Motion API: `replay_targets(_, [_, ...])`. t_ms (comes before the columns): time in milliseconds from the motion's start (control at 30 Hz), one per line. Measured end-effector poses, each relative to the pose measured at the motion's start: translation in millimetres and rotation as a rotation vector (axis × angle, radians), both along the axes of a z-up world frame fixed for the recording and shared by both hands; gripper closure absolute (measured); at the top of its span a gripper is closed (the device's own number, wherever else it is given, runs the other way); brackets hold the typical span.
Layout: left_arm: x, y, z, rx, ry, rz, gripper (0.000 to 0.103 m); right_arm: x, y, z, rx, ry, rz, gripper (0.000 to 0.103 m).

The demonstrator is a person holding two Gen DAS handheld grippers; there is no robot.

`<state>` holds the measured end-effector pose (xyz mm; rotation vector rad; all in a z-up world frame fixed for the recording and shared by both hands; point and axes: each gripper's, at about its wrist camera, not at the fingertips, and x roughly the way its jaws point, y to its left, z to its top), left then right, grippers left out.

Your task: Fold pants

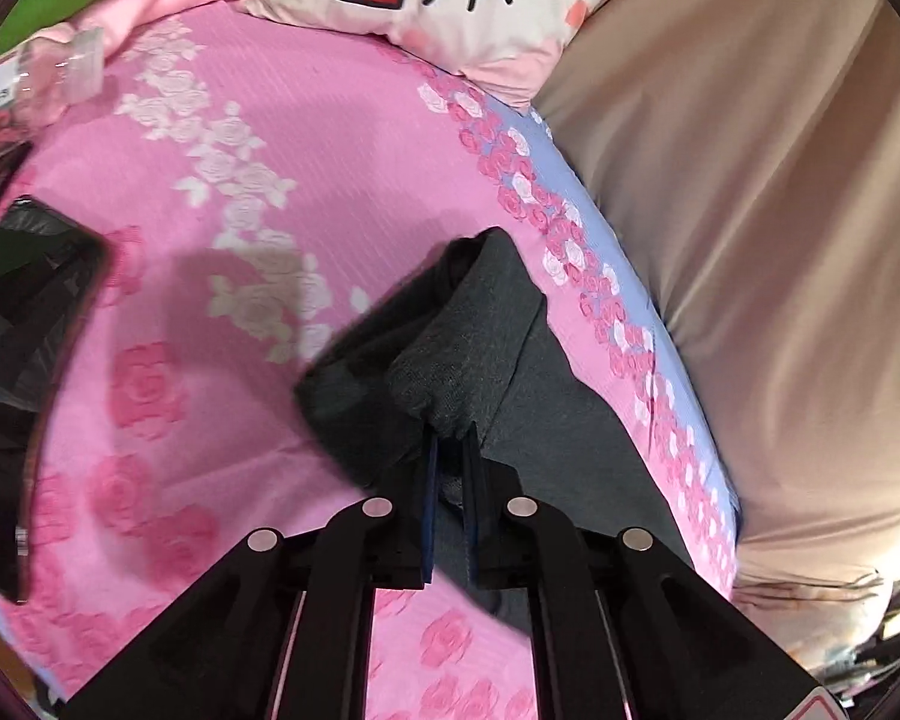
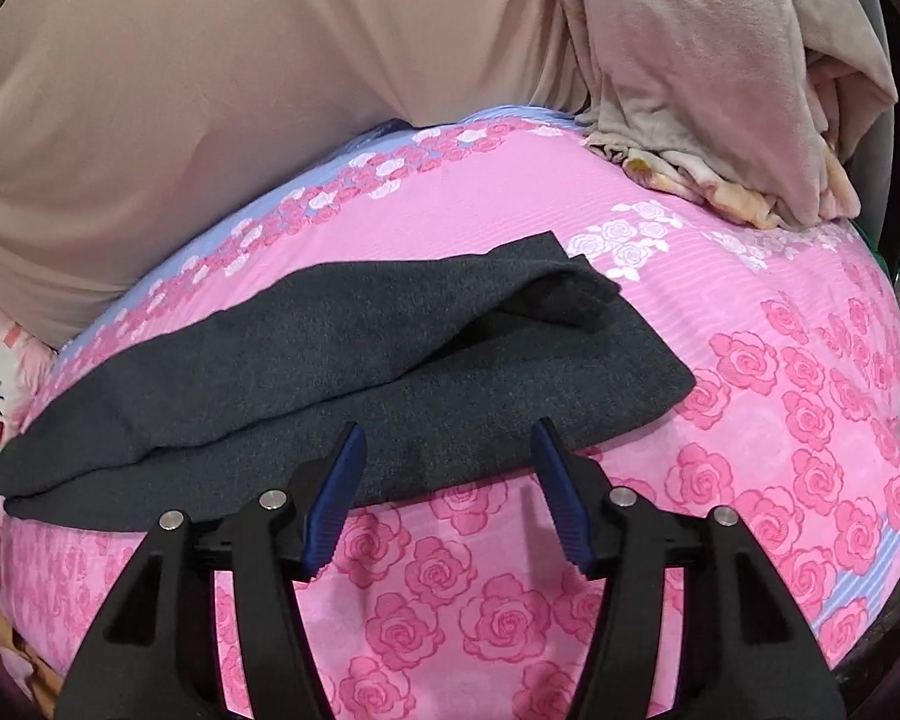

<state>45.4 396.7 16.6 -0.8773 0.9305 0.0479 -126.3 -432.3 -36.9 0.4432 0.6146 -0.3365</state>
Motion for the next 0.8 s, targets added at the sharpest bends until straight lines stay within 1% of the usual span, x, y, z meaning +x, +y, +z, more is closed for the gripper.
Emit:
replay_targets(67, [1,2,-9,0.051,0.033,0.004,0.098,2,-15,-4,0.038,0.011,-0.037,0.047])
replay_targets(100, [3,0,-15,0.064,0.057,0.003,0.098,4,-22,-6,0.069,0.014,-0.046,0.047])
replay_targets(133, [6,-2,-22,0.057,0.073,0.001,0.098,8,-29,-7,0.109,0.011,-0.045,0.047])
replay_targets(167, [8,-3,-25,0.065,0.078,0.003,0.098,13,-39,-8,0.177,-0.007,-0.037,0.047])
replay_targets(267, [9,-6,-25,0.089,0.077,0.005,0.098,28,-55,-4,0.277,-0.042,-0.028,0.047])
replay_targets(333, [9,-8,-23,0.101,0.082,0.001,0.098,47,-67,-2,0.333,-0.055,-0.032,0.037])
replay_targets(367, [10,-7,-23,0.103,0.084,0.0,0.098,55,-72,-3,0.341,-0.046,-0.058,0.037])
replay_targets(400, [11,-7,-22,0.106,0.089,-0.003,0.098,68,-78,-5,0.341,-0.034,-0.085,0.043])
replay_targets(433, [14,-6,-22,0.11,0.094,-0.002,0.098,80,-81,-5,0.324,-0.017,-0.096,0.079])
replay_targets(467, [16,-6,-20,0.112,0.097,-0.003,0.098,87,-82,-2,0.306,-0.003,-0.092,0.101])
replay_targets(500, [17,-6,-18,0.117,0.099,-0.004,0.098,88,-78,11,0.274,-0.031,-0.083,0.101])
replay_targets(567, [20,-7,-6,0.133,0.092,-0.019,0.098,76,-64,47,0.194,-0.128,-0.044,0.101])
replay_targets(600, [22,-7,0,0.147,0.083,-0.027,0.098,63,-57,69,0.153,-0.19,-0.014,0.101])
replay_targets(633, [21,-8,7,0.161,0.072,-0.042,0.098,54,-53,80,0.124,-0.212,0.001,0.101])
replay_targets(667, [21,-10,10,0.179,0.07,-0.054,0.098,46,-53,82,0.083,-0.189,-0.002,0.101])
replay_targets(700, [23,-12,10,0.209,0.081,-0.071,0.098,46,-55,74,0.063,-0.142,-0.011,0.101])
replay_targets(733, [25,-13,7,0.229,0.099,-0.079,0.098,47,-61,54,0.051,-0.058,-0.026,0.101])
replay_targets(767, [27,-12,0,0.246,0.128,-0.081,0.098,48,-65,36,0.055,-0.003,-0.036,0.101])
replay_targets(800, [30,-10,-12,0.246,0.165,-0.083,0.097,47,-73,10,0.087,0.059,-0.044,0.101])
